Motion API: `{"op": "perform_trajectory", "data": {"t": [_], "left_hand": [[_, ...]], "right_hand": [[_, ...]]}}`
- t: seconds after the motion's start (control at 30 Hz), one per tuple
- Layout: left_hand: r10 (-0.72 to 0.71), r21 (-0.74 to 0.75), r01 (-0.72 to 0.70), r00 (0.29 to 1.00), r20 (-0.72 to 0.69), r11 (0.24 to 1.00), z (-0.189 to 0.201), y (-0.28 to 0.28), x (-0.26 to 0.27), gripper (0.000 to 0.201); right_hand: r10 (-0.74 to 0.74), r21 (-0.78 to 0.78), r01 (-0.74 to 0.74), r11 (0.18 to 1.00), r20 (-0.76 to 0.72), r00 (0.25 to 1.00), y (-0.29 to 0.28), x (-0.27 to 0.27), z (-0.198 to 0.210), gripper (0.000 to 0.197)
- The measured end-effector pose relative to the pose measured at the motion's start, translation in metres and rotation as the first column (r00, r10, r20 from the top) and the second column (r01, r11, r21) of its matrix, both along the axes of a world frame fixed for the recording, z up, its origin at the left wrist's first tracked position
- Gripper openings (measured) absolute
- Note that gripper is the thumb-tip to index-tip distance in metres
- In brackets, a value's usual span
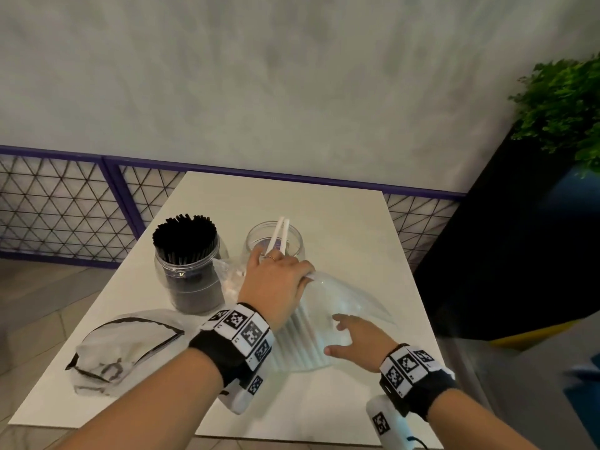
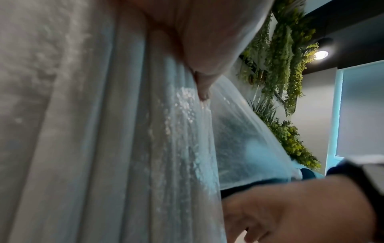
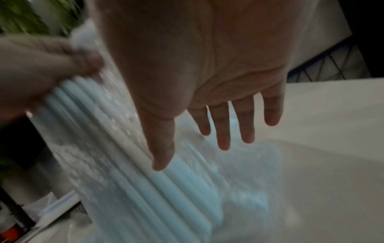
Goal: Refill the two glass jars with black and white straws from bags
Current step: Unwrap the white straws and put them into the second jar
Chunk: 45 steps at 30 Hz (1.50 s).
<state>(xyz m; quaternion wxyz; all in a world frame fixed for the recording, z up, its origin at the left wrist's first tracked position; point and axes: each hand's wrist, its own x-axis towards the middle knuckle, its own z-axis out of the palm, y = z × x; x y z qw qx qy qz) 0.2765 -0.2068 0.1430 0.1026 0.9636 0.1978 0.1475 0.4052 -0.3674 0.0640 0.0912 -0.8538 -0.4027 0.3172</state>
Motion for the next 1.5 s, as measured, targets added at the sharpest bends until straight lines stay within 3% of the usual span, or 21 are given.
{"op": "perform_trajectory", "data": {"t": [0.1, 0.17, 0.23, 0.3, 0.37, 0.43, 0.5, 0.7, 0.83, 0.97, 1.07, 1.13, 1.23, 1.4, 1.5], "left_hand": [[0.017, 0.032, -0.015, 0.999, -0.044, 0.999, -0.006, -0.007, 0.011, 0.024], [0.031, 0.043, -0.029, 0.998, -0.050, 0.999, -0.010, -0.011, 0.016, 0.024], [0.042, 0.051, -0.041, 0.999, -0.027, 0.998, -0.014, -0.015, 0.020, 0.022], [0.047, 0.049, -0.045, 0.998, -0.035, 0.998, -0.015, -0.019, 0.022, 0.024], [0.047, 0.057, -0.043, 0.996, -0.074, 0.997, -0.013, -0.022, 0.024, 0.028], [0.050, 0.037, -0.047, 0.995, -0.084, 0.998, -0.012, -0.022, 0.023, 0.030], [0.039, -0.001, -0.039, 0.996, -0.082, 0.999, -0.011, -0.021, 0.022, 0.033], [-0.028, 0.014, 0.031, 0.984, -0.174, 0.999, -0.004, -0.016, 0.011, 0.054], [0.018, 0.128, 0.020, 0.956, -0.293, 0.992, 0.005, 0.008, -0.009, 0.072], [0.030, 0.134, 0.019, 0.935, -0.353, 0.991, 0.004, 0.022, -0.024, 0.088], [0.016, 0.124, 0.023, 0.953, -0.304, 0.992, -0.002, 0.018, -0.025, 0.082], [0.007, 0.119, 0.025, 0.965, -0.261, 0.993, -0.005, 0.014, -0.025, 0.077], [0.017, 0.115, 0.008, 0.976, -0.216, 0.993, -0.008, 0.012, -0.026, 0.075], [-0.012, 0.163, 0.032, 0.992, -0.124, 0.986, -0.011, 0.014, -0.029, 0.074], [-0.014, 0.210, 0.022, 0.999, -0.043, 0.978, -0.017, 0.013, -0.032, 0.077]], "right_hand": [[0.023, 0.075, -0.031, 0.997, 0.111, 0.994, -0.016, 0.001, 0.039, 0.040], [0.020, 0.205, -0.058, 0.977, 0.179, 0.984, -0.023, -0.003, 0.062, 0.024], [-0.005, 0.431, -0.150, 0.890, 0.338, 0.941, -0.025, -0.008, 0.076, 0.020], [-0.058, 0.578, -0.327, 0.747, 0.546, 0.836, -0.020, -0.009, 0.081, 0.013], [-0.079, 0.518, -0.430, 0.739, 0.701, 0.709, -0.010, -0.006, 0.078, 0.025], [-0.081, 0.457, -0.417, 0.785, 0.744, 0.663, 0.001, -0.001, 0.070, 0.040], [-0.102, 0.467, -0.396, 0.791, 0.739, 0.666, 0.010, 0.003, 0.064, 0.043], [-0.085, 0.550, -0.442, 0.709, 0.688, 0.720, 0.021, 0.014, 0.062, 0.021], [0.016, 0.578, -0.515, 0.633, 0.656, 0.755, 0.013, 0.017, 0.060, 0.028], [0.077, 0.605, -0.535, 0.590, 0.617, 0.783, 0.004, 0.012, 0.059, 0.029], [0.070, 0.649, -0.410, 0.641, 0.482, 0.873, -0.001, 0.006, 0.061, 0.010], [0.066, 0.634, -0.318, 0.705, 0.388, 0.919, 0.001, 0.005, 0.063, 0.032], [0.102, 0.551, -0.337, 0.764, 0.412, 0.906, 0.005, 0.005, 0.061, 0.064], [0.141, 0.587, -0.226, 0.778, 0.186, 0.972, 0.006, 0.000, 0.060, 0.049], [0.121, 0.574, -0.210, 0.792, 0.191, 0.974, 0.006, 0.000, 0.057, 0.037]]}}
